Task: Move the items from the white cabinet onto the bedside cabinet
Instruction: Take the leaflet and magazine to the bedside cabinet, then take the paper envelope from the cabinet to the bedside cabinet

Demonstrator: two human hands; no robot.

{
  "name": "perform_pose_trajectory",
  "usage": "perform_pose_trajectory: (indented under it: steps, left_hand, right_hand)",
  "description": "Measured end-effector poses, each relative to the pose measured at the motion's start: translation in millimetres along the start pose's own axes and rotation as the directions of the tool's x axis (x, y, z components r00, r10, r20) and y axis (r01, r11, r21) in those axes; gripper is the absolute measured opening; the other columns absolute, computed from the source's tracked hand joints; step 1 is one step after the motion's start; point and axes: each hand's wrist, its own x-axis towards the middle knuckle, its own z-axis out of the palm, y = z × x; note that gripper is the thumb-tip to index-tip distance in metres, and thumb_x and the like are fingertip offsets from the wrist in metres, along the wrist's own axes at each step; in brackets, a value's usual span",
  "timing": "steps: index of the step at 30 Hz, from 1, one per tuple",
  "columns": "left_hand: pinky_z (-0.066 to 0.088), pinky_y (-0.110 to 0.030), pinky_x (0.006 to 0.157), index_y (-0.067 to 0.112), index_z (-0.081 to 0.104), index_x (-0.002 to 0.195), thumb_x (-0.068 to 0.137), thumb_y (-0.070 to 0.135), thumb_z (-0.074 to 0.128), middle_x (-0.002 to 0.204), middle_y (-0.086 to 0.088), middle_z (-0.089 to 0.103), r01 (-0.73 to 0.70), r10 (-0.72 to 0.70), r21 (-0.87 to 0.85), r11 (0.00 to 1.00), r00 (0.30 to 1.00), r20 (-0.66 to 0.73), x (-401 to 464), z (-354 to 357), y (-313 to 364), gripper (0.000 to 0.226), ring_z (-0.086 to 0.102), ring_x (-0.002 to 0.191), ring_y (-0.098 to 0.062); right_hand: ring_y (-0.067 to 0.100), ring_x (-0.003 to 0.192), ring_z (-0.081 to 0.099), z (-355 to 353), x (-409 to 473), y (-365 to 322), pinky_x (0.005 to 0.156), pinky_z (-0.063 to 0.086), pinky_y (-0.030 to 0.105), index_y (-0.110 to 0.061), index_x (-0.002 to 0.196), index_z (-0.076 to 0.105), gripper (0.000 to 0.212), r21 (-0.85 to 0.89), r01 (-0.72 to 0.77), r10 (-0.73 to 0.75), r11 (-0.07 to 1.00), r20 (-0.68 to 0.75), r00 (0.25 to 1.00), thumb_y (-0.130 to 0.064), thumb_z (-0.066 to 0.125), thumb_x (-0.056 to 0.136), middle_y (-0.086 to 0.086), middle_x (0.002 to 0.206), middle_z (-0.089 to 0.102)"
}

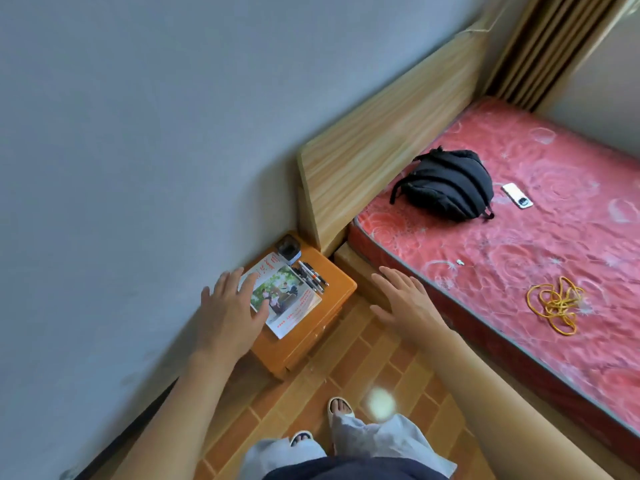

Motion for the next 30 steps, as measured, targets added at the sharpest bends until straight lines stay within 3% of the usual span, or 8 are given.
perform_pose_trajectory:
  steps: [4,12,18,21,30]
  left_hand:
    - [0.043,-0.067,0.105,0.018,0.053,0.145,0.091,0.049,0.066,0.149,-0.015,0.053,-0.157,0.157,0.030,0.987,0.987,-0.018,15.3,-23.5,25.6,0.064,0.047,0.139,-0.037]
    - [0.041,-0.063,0.109,0.020,0.053,0.145,0.094,0.057,0.045,0.151,-0.011,0.052,-0.466,0.468,0.046,0.884,0.881,-0.073,34.8,-57.6,90.8,0.064,0.043,0.143,-0.034]
    - [0.038,-0.058,0.109,0.020,0.053,0.145,0.092,0.058,0.037,0.149,-0.010,0.052,-0.661,0.655,-0.015,0.751,0.747,-0.109,18.0,-73.3,169.6,0.067,0.045,0.139,-0.032]
    - [0.035,-0.061,0.115,0.021,0.050,0.149,0.092,0.058,0.040,0.153,-0.008,0.050,-0.747,0.741,-0.037,0.663,0.663,-0.107,-1.8,-77.6,222.6,0.068,0.041,0.144,-0.031]
    - [0.044,-0.063,0.103,0.019,0.059,0.139,0.087,0.056,0.039,0.142,-0.010,0.059,-0.926,0.925,-0.085,0.367,0.373,-0.070,-107.8,-69.1,365.4,0.067,0.053,0.133,-0.033]
  right_hand:
    - [0.022,0.156,0.019,-23.0,-43.8,11.8,0.128,0.016,0.045,-0.025,0.161,0.028,0.069,0.007,-0.141,0.141,0.990,-0.071,0.988,-0.051,0.053,0.101,-0.001,0.170,0.021]
    - [0.023,0.154,0.024,-52.6,-134.8,23.5,0.124,0.022,0.044,-0.024,0.157,0.033,0.068,0.076,-0.418,0.425,0.905,-0.203,0.882,-0.052,0.052,0.098,0.002,0.167,0.028]
    - [0.022,0.150,0.033,-59.2,-225.9,28.7,0.121,0.029,0.044,-0.024,0.155,0.037,0.066,0.140,-0.618,0.631,0.774,-0.264,0.730,-0.054,0.047,0.098,0.001,0.164,0.035]
    - [0.023,0.148,0.036,-63.8,-284.8,34.8,0.119,0.030,0.042,-0.023,0.154,0.039,0.063,0.172,-0.714,0.727,0.678,-0.297,0.619,-0.051,0.051,0.099,0.002,0.163,0.037]
    - [0.020,0.146,0.039,-51.6,-468.4,44.6,0.119,0.032,0.044,-0.020,0.154,0.044,0.062,0.329,-0.851,0.894,0.410,-0.327,0.305,-0.052,0.049,0.101,0.002,0.158,0.044]
